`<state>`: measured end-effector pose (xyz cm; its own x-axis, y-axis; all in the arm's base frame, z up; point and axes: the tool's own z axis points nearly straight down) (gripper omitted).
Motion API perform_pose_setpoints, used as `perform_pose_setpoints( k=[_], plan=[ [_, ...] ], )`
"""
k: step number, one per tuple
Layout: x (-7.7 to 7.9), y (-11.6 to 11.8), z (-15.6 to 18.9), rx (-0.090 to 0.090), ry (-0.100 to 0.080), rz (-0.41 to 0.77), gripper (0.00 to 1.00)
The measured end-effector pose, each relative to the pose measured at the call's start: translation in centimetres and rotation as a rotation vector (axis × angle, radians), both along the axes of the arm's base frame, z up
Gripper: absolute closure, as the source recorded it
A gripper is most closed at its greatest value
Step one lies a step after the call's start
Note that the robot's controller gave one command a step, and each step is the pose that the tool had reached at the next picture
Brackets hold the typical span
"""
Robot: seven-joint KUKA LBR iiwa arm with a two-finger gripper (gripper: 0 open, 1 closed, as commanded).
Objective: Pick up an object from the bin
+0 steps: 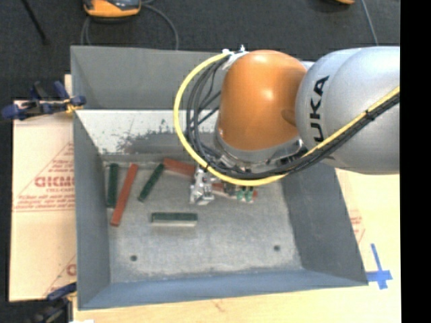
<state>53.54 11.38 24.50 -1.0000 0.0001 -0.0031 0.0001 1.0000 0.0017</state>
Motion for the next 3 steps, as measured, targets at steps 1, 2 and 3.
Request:
perform_pose_setpoints(
  k=[1, 2, 3],
  plan=[
    [0.0, 0.0, 0.0, 0.0, 0.0, -0.001, 1.0],
    [-0.4, 0.8, -9.7, -0.001, 0.004, 0.042, 0.0],
    [-0.3, 0.9, -9.6, 0.0, 0.001, 0.041, 0.0]
  ],
)
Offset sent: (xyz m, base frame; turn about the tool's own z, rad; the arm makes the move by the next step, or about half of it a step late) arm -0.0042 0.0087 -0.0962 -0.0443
